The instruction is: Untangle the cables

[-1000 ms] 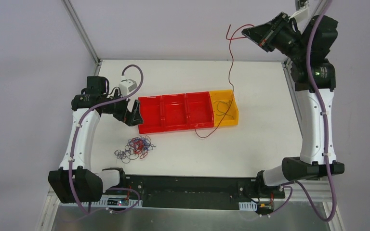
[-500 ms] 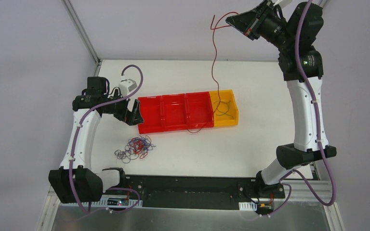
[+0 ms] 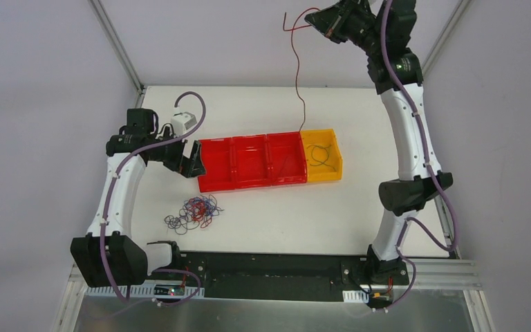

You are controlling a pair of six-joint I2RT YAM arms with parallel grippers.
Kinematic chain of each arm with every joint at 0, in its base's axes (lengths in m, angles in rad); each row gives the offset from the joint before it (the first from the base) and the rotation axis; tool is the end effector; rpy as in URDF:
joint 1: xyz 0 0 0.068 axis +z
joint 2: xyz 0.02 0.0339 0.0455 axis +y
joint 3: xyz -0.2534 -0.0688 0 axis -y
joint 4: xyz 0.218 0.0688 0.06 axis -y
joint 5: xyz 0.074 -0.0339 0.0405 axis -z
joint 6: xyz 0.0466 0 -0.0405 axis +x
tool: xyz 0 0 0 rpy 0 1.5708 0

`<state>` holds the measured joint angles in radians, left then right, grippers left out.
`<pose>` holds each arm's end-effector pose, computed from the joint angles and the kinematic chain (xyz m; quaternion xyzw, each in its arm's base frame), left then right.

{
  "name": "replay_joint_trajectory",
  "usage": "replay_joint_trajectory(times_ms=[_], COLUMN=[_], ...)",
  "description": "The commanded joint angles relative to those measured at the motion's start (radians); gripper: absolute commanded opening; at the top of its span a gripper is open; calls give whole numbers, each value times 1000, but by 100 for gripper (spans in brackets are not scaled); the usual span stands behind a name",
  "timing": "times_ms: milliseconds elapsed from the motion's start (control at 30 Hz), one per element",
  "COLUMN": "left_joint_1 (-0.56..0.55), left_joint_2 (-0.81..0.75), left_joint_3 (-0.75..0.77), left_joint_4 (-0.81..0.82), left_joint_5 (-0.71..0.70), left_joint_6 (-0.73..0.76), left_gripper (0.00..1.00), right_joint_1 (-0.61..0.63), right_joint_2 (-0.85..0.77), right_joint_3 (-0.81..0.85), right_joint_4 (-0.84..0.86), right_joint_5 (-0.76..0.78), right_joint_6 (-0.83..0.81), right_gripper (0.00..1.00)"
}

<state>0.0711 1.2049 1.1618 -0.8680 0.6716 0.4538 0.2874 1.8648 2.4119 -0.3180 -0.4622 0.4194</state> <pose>0.2189 -0.0135 0.3134 0.2747 0.8566 -0.2217 0.3762 0.3404 0.1223 0.5470 -0.1391 0.6156 0.3975 0.6661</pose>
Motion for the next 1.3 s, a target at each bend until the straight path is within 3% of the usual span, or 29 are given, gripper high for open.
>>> replay_joint_trajectory(times_ms=[0, 200, 400, 500, 700, 867, 1033, 1267], left_joint_1=[-8, -17, -24, -25, -25, -24, -27, -49], left_joint_2=[17, 47, 89, 101, 113, 116, 104, 88], left_joint_3=[-2, 9, 38, 41, 23, 7, -16, -34], left_joint_4=[27, 50, 73, 79, 100, 107, 107, 109], left_joint_5=[-11, 13, -8, -3, 8, 10, 39, 21], left_joint_6=[-24, -47, -65, -68, -79, -90, -90, -88], left_gripper=[99, 99, 99, 99, 97, 96, 95, 94], right_joint_1=[20, 31, 71, 90, 119, 146, 157, 158], right_joint_2=[38, 116, 107, 5, -224, -256, -209, -121], right_joint_3=[60, 87, 55, -75, -535, -694, -752, -811], right_joint_4=[114, 183, 151, 123, 119, 133, 168, 173], right_joint_5=[60, 97, 31, -52, -168, -223, -146, 100], right_joint_6=[-98, -144, -141, -108, -94, -21, 8, -125], right_gripper=[0, 0, 0, 0, 0, 0, 0, 0])
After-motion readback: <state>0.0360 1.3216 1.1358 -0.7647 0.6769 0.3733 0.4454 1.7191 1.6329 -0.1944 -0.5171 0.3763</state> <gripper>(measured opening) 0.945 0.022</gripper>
